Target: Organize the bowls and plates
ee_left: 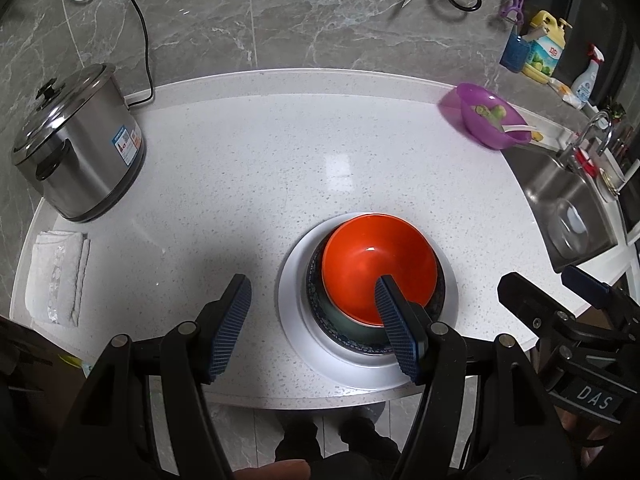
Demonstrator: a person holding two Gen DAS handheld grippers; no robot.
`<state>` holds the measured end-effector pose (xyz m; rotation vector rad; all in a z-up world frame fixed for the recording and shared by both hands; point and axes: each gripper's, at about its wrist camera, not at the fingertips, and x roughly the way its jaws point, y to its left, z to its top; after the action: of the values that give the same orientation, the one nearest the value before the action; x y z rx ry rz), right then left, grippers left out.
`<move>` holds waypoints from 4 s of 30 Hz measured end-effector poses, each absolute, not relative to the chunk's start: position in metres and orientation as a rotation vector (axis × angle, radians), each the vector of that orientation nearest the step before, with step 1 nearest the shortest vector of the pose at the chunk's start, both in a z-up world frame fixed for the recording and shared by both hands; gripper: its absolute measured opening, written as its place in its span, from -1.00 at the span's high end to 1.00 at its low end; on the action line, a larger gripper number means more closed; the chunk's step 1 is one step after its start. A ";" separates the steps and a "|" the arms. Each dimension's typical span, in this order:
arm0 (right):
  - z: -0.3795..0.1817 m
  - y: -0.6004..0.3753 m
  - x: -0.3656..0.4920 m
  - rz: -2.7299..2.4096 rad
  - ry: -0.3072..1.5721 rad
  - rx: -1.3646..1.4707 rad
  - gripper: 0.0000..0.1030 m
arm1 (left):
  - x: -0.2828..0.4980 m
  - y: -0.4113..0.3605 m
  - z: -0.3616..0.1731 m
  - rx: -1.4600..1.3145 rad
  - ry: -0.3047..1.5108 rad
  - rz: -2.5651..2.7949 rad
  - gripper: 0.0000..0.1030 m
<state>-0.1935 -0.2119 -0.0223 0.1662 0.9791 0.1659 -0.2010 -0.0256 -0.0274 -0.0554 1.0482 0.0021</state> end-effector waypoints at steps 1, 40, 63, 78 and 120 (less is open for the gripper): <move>-0.023 -0.212 -0.194 0.166 0.981 0.165 -1.00 | -0.202 -0.026 -0.028 -0.056 1.049 0.005 -0.22; -0.028 -0.206 -0.189 0.177 0.999 0.137 -1.00 | -0.202 -0.024 -0.036 -0.074 1.078 0.024 -0.22; -0.029 -0.206 -0.190 0.180 0.999 0.134 -1.00 | -0.206 -0.027 -0.040 -0.077 1.082 0.026 -0.22; -0.030 -0.205 -0.190 0.179 0.999 0.134 -1.00 | -0.207 -0.027 -0.040 -0.074 1.085 0.027 -0.22; -0.038 -0.206 -0.183 0.190 1.011 0.127 -1.00 | -0.199 -0.036 -0.042 -0.076 1.083 0.042 -0.30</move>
<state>-0.1827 -0.2063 -0.0375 0.1266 1.0114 0.1897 -0.1987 -0.0362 -0.0424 -0.0761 1.0828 0.0417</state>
